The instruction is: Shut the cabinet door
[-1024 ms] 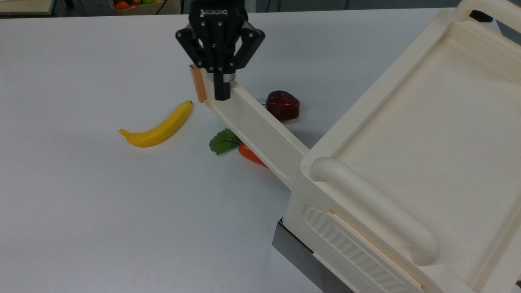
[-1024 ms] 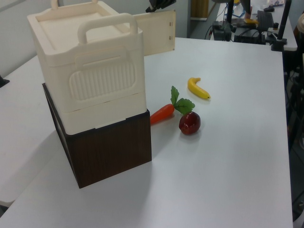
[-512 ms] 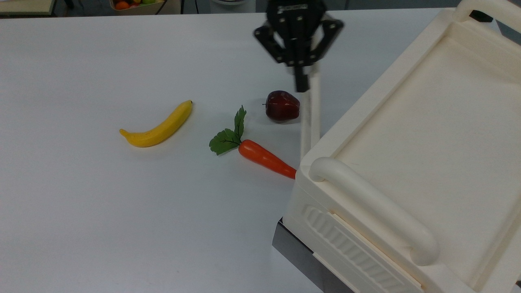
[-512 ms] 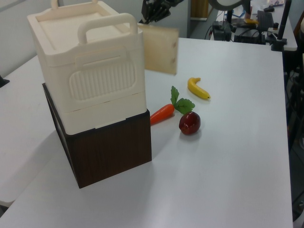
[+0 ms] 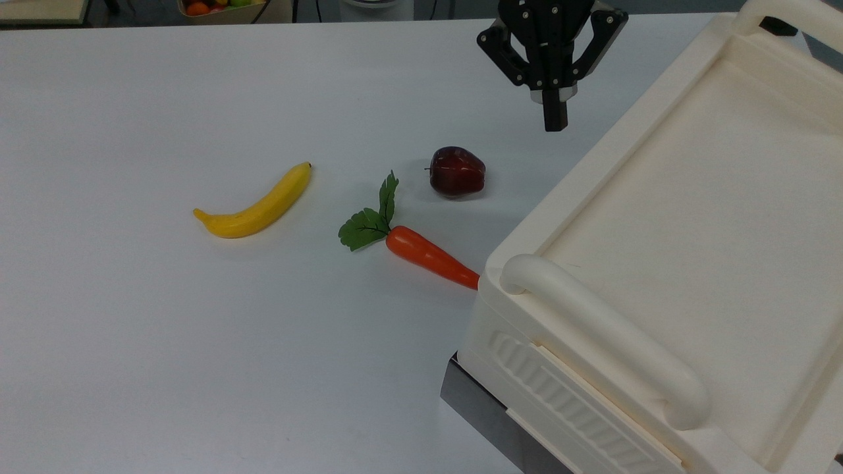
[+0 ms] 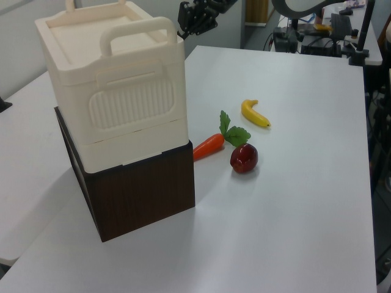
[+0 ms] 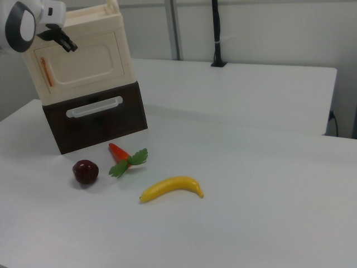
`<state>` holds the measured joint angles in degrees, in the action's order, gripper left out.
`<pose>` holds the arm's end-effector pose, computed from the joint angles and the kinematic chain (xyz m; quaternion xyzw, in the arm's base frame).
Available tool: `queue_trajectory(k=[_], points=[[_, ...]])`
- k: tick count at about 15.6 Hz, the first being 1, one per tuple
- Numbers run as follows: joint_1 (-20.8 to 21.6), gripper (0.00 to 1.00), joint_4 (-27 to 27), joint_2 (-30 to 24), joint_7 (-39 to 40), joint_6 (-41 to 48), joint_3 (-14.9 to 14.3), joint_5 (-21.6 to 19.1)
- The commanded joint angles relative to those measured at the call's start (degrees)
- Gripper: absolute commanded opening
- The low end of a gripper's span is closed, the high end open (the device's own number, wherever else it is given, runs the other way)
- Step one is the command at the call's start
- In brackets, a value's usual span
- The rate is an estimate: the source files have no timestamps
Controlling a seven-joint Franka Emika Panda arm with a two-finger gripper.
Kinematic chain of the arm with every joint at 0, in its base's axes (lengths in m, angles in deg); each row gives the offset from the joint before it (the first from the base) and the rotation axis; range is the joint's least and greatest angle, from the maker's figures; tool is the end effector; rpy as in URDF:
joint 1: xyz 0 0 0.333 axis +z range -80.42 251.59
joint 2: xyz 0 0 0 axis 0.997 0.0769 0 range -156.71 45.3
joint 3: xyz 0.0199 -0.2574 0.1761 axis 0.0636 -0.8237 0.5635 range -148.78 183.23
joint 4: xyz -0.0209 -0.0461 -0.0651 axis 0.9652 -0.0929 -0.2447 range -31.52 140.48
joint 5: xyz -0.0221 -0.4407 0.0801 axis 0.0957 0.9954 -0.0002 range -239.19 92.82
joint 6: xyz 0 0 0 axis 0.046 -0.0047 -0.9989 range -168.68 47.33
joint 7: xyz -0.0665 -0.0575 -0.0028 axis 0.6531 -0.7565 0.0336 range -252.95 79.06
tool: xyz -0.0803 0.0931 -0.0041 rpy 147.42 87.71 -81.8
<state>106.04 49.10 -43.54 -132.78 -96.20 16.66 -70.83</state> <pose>0.6989 0.2535 0.6281 -0.9000 0.1964 -0.3367 0.1950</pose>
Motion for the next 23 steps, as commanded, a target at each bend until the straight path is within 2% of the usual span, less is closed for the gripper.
queue_trajectory(k=[1, 10, 13, 14, 17, 23], points=[[0.0, 0.00, 0.7, -1.4, 1.0, 2.9, -0.9, 0.0], [-7.0, 0.00, 4.3, -4.8, 22.8, 27.7, -1.4, 0.3], [-9.5, 0.00, 10.2, -8.5, 31.7, 33.5, -1.4, 2.4], [-11.0, 0.00, 13.6, -10.7, 35.8, 34.7, -1.4, 2.6], [-14.6, 0.00, 15.8, -13.7, 43.3, 39.8, -1.4, 2.4], [-18.1, 0.00, 15.4, -15.1, 45.6, 44.6, -1.5, 1.2]])
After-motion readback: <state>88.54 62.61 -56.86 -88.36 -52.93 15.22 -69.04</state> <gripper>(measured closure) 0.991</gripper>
